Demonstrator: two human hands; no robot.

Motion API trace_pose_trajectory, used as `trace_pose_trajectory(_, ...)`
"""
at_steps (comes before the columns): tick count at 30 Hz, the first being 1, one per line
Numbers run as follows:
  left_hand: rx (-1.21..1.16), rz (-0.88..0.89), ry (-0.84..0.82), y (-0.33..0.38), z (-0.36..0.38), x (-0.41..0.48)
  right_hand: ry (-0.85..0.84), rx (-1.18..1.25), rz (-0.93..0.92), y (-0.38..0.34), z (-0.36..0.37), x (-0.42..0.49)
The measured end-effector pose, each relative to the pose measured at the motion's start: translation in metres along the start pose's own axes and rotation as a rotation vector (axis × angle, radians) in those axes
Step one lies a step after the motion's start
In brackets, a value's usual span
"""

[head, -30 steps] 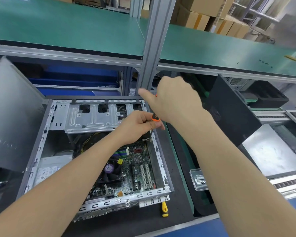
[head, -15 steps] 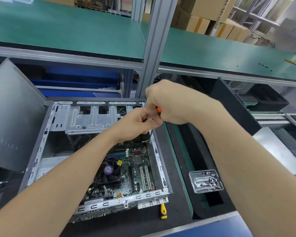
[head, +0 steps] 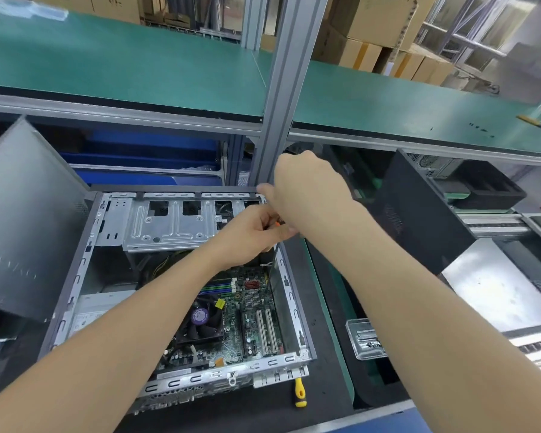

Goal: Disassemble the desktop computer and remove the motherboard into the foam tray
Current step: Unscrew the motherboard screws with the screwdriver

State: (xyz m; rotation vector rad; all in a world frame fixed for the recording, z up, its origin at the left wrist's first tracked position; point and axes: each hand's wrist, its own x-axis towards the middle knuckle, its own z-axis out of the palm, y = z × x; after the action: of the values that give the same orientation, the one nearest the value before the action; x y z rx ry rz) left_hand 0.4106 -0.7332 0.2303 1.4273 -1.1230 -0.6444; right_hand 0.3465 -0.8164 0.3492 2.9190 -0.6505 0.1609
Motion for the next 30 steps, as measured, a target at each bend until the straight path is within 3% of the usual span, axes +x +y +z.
trace_pose_trajectory(2,-0.002,0.053,0.013,-0.006,-0.001,-0.001,-0.040,0.034,-0.150,0.006,-0.001,0.002)
trace_pose_trajectory(5,0.077,-0.012,0.006,-0.019,-0.005,-0.004,-0.134,0.136,-0.384,0.018,-0.009,-0.001)
trace_pose_trajectory(8,0.191,-0.084,-0.025,-0.043,-0.008,-0.008,-0.176,0.342,-0.457,0.029,-0.012,-0.005)
trace_pose_trajectory(12,0.337,-0.209,-0.118,-0.072,-0.004,-0.016,-0.148,0.754,-0.336,0.025,0.015,-0.014)
trace_pose_trajectory(14,0.408,-0.249,-0.144,-0.086,0.000,-0.019,-0.133,0.839,-0.239,0.020,0.039,-0.019)
trace_pose_trajectory(22,0.751,-0.356,-0.227,-0.124,0.016,-0.017,-0.017,0.826,-0.121,0.007,0.090,-0.027)
trace_pose_trajectory(30,0.779,-0.468,-0.173,-0.136,0.018,-0.025,0.048,0.836,-0.098,0.018,0.077,-0.018)
